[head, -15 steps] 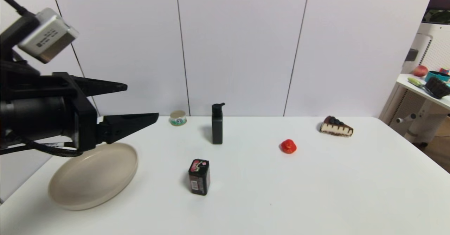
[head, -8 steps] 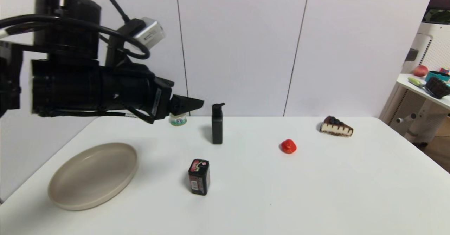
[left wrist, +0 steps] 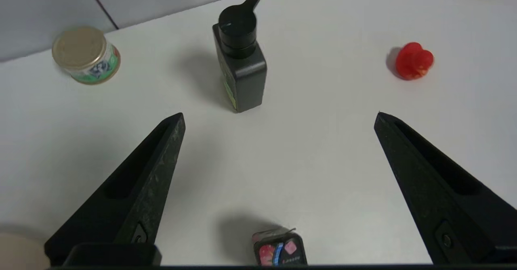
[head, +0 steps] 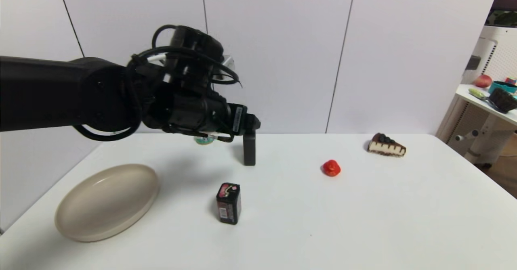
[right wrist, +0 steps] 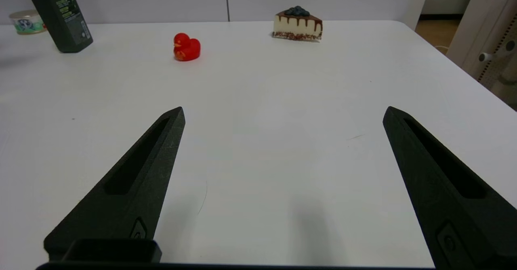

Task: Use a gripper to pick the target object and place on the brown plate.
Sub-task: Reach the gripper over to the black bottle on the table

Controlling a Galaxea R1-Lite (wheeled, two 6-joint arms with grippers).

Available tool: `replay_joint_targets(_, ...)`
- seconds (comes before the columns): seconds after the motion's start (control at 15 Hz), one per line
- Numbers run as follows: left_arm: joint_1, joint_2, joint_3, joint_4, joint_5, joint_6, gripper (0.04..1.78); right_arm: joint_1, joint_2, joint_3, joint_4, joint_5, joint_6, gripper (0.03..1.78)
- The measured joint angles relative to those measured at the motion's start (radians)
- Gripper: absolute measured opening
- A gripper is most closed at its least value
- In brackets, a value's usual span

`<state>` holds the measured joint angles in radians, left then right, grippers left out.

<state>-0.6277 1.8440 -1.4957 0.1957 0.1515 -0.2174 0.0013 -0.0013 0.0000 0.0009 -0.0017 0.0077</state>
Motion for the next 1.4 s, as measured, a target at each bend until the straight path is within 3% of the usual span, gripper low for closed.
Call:
replay_joint_targets(0.2,-0.027,0.084,-0.022,0.0,0.15,-0.094,1.69,0.0,0.0,0.0,0.0,0.0,0.0,1.69)
replay_joint_targets(0.33,-0.032,0.131,-0.029,-0.002,0.204,-0.103,1.69,0.0,0.0,0.0,0.0,0.0,0.0,1.69)
replay_joint_targets(1.0,-0.035,0.326,-0.157,-0.071,0.22,-0.123,1.69,0.0,0.0,0.0,0.0,0.0,0.0,1.69)
replay_joint_targets(1.4,-0.034,0.396,-0.186,-0.072,0.311,-0.243,1.69,0.0,0.0,0.0,0.0,0.0,0.0,1.69)
